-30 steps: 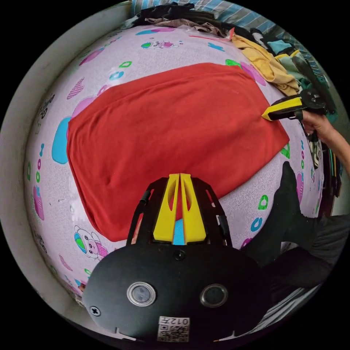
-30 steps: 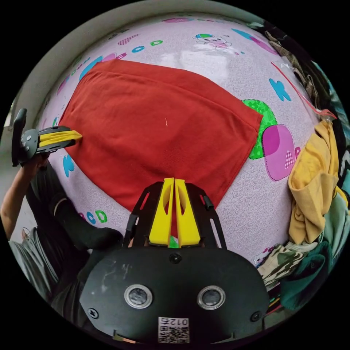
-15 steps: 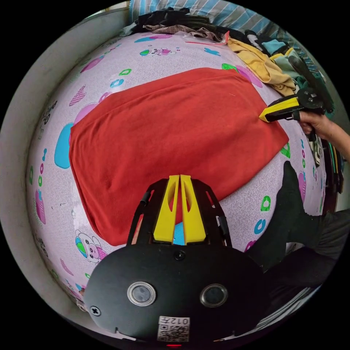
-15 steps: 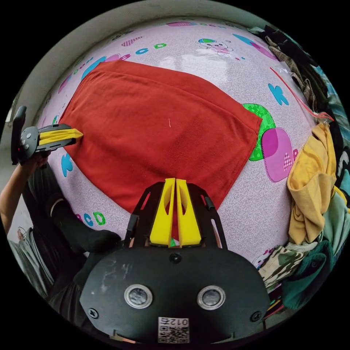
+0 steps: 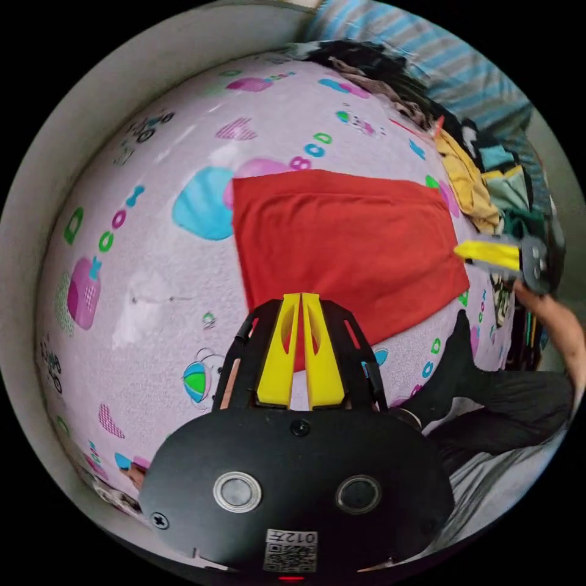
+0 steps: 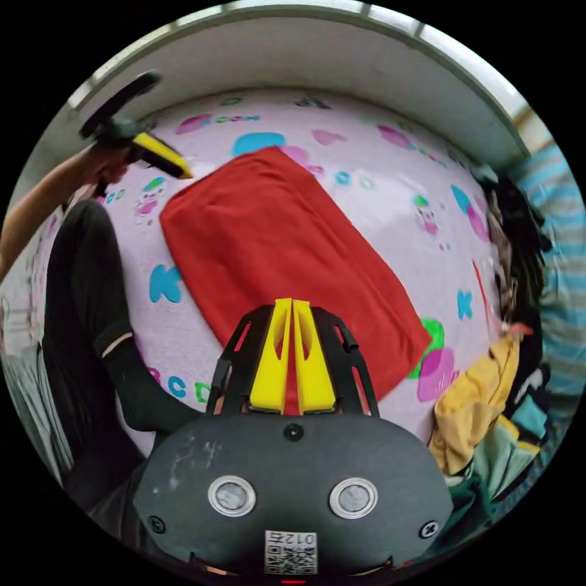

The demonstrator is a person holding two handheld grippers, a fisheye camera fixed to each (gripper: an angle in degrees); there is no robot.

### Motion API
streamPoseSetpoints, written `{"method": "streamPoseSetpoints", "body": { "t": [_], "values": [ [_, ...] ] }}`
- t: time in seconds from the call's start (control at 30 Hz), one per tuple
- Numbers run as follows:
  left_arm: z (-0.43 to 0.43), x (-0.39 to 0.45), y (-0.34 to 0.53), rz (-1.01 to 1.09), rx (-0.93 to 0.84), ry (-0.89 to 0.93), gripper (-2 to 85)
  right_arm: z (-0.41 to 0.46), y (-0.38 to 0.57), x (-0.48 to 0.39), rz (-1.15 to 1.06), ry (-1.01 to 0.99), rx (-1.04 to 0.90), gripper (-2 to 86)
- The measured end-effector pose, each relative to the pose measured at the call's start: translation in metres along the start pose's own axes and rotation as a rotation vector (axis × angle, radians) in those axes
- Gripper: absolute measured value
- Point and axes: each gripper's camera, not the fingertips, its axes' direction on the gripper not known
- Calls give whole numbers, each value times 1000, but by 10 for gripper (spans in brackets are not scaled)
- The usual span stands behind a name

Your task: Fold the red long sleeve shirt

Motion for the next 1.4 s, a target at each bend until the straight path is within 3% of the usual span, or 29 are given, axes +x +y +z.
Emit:
{"method": "streamPoseSetpoints", "body": {
  "t": [0.23,0.4,0.53,1.1,1.4],
  "values": [
    [6,-89,-25,-107,4,249,60,40,-42,-128,-275,-22,111,39],
    [14,-115,-45,-114,-10,294,92,79,-51,-176,-278,-26,162,70],
    [15,-129,-61,-101,-13,298,109,104,-50,-212,-388,86,216,79],
    [16,-143,-109,-13,13,321,83,182,-59,-220,-272,21,172,78],
    [21,-154,-105,-53,15,314,15,198,-43,-221,-211,46,169,3]
  ]
}}
